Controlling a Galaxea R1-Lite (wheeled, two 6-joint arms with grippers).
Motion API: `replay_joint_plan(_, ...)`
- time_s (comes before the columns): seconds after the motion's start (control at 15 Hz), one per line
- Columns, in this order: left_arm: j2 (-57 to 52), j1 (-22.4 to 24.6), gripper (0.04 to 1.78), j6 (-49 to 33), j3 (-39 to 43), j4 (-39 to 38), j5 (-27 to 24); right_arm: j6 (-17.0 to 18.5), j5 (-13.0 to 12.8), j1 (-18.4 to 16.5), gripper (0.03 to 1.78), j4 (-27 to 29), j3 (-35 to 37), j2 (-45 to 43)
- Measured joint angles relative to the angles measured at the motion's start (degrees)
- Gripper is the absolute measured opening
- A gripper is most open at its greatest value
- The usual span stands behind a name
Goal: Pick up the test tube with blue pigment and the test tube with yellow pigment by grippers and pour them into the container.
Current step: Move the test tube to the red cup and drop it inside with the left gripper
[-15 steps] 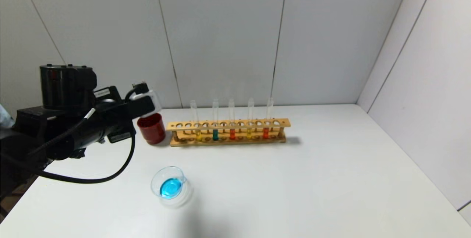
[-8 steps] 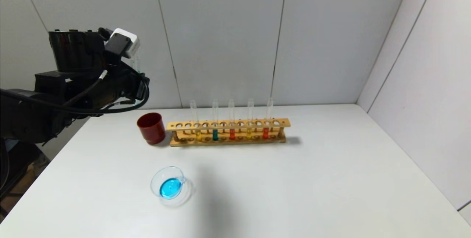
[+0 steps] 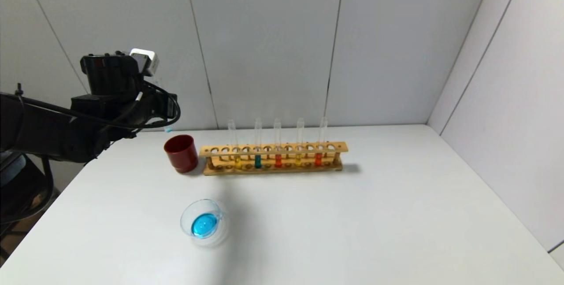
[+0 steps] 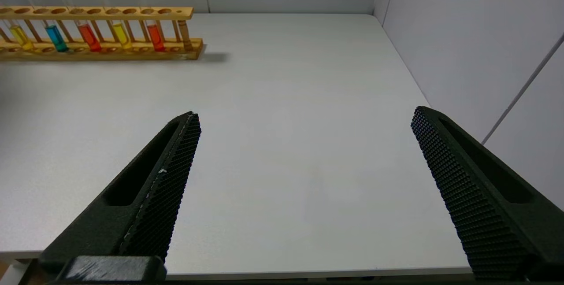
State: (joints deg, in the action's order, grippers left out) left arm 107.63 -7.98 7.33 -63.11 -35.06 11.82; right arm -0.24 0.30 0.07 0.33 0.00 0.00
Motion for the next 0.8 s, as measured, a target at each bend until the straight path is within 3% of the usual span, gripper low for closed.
replay_joint_plan(0.8, 10.84, -0.11, 0.32, -3.91, -0.91, -4.29, -0.48, 0.02, -0.01, 0.00, 1.75, 0.00, 0.00, 0.00)
